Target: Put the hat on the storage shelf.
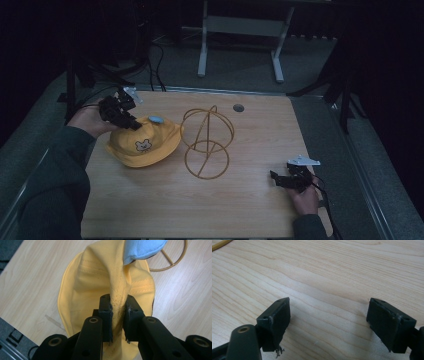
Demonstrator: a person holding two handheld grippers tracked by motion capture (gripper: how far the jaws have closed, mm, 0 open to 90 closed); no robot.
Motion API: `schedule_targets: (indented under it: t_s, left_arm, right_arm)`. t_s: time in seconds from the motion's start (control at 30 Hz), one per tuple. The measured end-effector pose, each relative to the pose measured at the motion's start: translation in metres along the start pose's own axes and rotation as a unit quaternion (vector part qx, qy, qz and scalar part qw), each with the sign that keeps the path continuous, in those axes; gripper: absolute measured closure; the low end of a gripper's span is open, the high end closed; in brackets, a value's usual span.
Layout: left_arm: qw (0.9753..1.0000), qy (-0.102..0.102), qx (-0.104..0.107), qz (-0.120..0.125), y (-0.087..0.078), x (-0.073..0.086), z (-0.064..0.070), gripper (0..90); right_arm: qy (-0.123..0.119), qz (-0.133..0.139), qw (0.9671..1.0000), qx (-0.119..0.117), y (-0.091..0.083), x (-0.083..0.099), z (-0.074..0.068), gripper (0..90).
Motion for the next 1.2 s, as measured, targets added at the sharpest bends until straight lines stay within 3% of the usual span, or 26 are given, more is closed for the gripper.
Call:
schedule_targets:
  t_s: [0.47,0.87,1.2]
  left_arm:
    - [0.9992,0.016,0.002,0.036,-0.027,-0.011,0.007,78.6]
    - [0.9975,0.018,0.020,0.065,-0.038,-0.015,0.011,78.7]
    - [0.9960,0.014,0.021,0.086,-0.051,-0.017,0.008,79.2]
  right_arm:
    - [0.002,0.000,1.0000,0.000,0.000,0.000,0.000,19.2]
    - [0.002,0.000,1.0000,0.000,0.000,0.000,0.000,19.2]
    - [0.001,0.000,1.0000,0.000,0.000,0.000,0.000,19.2]
Point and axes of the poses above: each handheld gripper's, and its own axes: y roughly forward along the jaws, x roughly out of its underside, z roughly to its right, the point moved 8 cm from there along y, roughly forward along the jaws, and after that the axes turned 2 degrees about -y, right-handed, at the moved point
